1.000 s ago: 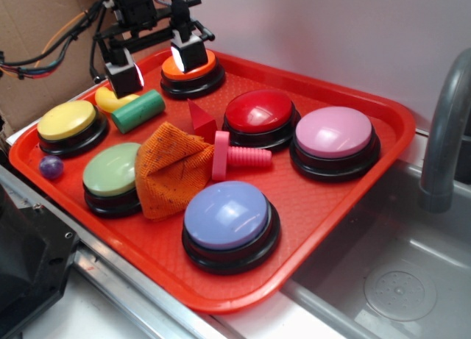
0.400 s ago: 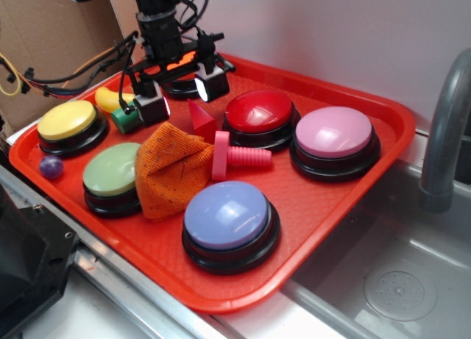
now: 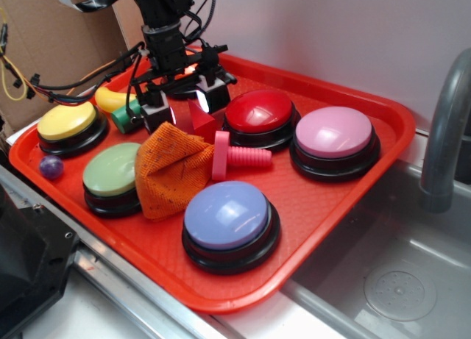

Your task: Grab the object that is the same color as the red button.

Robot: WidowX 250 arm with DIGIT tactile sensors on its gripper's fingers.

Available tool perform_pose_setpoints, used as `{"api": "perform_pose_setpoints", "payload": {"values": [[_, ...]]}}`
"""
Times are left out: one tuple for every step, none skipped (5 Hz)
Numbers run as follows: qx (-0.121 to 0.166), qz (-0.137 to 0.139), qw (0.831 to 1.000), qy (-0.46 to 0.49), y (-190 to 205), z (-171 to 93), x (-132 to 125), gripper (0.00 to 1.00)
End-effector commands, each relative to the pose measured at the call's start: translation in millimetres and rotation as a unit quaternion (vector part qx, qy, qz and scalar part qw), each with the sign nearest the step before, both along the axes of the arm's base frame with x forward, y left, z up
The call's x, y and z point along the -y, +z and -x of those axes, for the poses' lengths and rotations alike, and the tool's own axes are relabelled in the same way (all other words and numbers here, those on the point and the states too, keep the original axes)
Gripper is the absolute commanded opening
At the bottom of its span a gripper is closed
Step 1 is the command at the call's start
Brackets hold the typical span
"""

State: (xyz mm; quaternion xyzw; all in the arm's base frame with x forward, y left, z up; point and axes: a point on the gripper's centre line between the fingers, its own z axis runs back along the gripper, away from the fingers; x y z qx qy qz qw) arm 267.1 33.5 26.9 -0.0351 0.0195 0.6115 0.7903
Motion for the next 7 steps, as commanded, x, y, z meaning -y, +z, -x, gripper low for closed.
{"api": "perform_pose_setpoints", "payload": {"values": [[0.018, 0.007, 1.000, 0.014, 7.2, 7.0, -5.5, 0.00], [0.021, -0.001, 1.000, -0.005, 8.9, 4.7, -7.6, 0.00], [0.020, -0.006, 0.998, -0.057, 19.9, 4.5, -16.5, 0.00], [0.016, -0.024, 0.983, -0.179, 52.1, 2.1, -21.3, 0.00], [0.004, -0.011, 0.954, -0.301, 81.3, 0.7, -19.3, 0.00], [0.003, -0.010, 0.909, -0.417, 106.8, -0.2, -14.4, 0.00], [0.000, -0.030, 0.865, -0.500, 127.4, 5.3, -5.6, 0.00]]}}
